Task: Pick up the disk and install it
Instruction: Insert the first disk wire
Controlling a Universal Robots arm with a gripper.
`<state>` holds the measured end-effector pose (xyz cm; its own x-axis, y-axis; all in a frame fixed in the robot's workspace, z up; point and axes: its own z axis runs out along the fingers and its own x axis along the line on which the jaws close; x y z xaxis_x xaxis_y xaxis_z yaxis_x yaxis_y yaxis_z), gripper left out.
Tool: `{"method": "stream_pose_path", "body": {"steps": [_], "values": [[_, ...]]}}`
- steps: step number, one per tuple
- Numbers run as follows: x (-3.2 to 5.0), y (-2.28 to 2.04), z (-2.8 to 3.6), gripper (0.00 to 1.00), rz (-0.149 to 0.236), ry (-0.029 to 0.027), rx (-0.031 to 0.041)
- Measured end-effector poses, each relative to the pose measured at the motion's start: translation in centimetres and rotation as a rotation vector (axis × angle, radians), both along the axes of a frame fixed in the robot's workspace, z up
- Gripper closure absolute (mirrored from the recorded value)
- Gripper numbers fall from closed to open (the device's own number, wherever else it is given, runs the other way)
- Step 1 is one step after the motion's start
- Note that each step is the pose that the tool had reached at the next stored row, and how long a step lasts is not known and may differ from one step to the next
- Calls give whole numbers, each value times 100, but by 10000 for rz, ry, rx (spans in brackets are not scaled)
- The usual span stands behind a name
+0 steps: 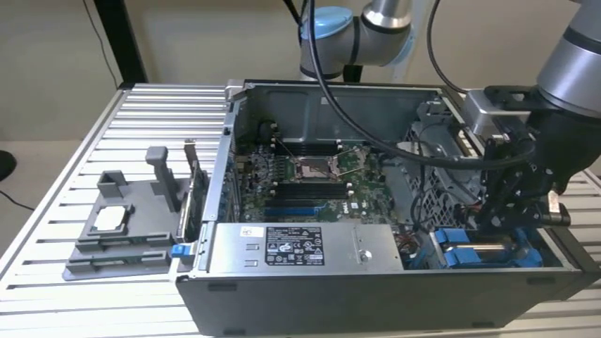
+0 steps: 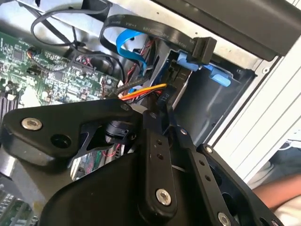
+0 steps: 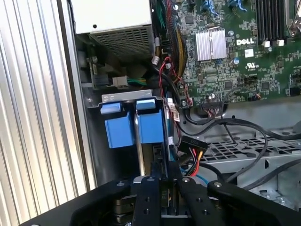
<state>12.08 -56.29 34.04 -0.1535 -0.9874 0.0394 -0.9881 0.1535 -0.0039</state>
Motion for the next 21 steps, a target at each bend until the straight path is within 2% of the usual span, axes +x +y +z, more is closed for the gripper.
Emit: {"method": "stream_pose_path", "body": {"steps": [1,2,6,12,18,21], "values": [[4,4,0,100,0,105,-24],[9,9,1,100,2,135,-31],[22,28,0,100,13,136,-36],[80,44,-6,100,12,136,-148],[84,53,-40,100,12,138,-256],[84,62,-61,100,11,141,-343]]}}
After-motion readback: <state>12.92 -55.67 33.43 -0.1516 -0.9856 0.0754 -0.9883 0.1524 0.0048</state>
